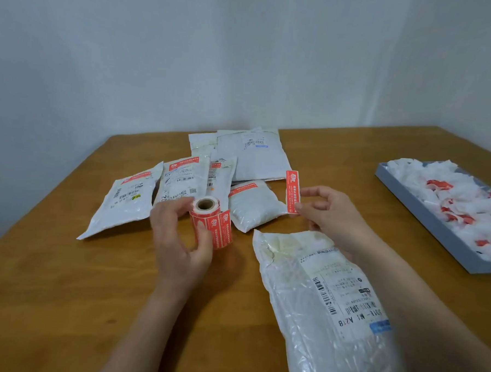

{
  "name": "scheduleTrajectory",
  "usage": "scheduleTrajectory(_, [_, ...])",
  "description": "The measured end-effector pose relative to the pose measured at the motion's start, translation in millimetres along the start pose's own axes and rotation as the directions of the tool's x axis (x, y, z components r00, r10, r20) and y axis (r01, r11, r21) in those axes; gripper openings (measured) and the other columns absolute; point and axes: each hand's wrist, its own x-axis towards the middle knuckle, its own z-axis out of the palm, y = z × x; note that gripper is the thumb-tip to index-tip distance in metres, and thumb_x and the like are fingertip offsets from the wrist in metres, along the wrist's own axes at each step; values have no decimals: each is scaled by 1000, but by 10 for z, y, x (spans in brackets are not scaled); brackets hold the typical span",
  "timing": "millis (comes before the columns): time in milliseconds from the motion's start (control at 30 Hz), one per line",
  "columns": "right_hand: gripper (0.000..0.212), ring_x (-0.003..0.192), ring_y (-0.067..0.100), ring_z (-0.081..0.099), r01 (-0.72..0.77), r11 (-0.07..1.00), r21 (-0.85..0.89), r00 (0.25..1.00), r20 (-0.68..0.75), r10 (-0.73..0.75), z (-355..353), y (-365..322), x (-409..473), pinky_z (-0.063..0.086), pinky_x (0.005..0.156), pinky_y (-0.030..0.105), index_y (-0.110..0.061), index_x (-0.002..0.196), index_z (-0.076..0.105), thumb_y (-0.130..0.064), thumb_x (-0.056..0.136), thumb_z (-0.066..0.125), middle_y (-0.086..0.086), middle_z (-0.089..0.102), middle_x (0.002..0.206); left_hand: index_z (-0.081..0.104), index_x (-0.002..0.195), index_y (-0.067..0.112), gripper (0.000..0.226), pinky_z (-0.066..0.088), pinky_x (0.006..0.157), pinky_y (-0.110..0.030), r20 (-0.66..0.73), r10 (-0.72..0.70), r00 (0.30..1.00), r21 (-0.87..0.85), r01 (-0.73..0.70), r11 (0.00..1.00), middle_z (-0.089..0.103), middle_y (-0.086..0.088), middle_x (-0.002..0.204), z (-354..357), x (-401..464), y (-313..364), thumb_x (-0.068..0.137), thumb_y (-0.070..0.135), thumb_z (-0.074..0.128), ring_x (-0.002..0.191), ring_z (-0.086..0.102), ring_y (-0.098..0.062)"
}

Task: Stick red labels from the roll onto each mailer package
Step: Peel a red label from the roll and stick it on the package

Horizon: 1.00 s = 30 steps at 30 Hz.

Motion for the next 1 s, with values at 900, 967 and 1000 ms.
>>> scheduleTrajectory(900, [10,78,23,67,63,930,361,994,-104,-27,75,353,2,57,82,35,2,94,67,-6,89,65,16,72,88,64,94,0,10,52,90,-48,760,-463,456,-223,852,474,69,-16,85,913,1,570,93,7,58,77,65,-24])
scheduleTrajectory(967, [11,80,25,67,50,925,376,994,-109,-9,63,355,0,57,83,36,3,94,67,-6,88,65,17,72,89,64,92,1,10,54,86,-43,760,-444,474,-251,845,472,69,-14,85,900,-1,581,93,9,59,77,64,-23])
scheduleTrajectory(1000, [12,81,24,68,41,921,386,995,-98,-3,64,355,1,58,83,36,4,94,66,-6,88,65,17,72,90,64,91,2,10,57,81,-37,758,-431,490,-268,836,479,69,-12,83,894,-3,589,93,11,60,75,64,-21])
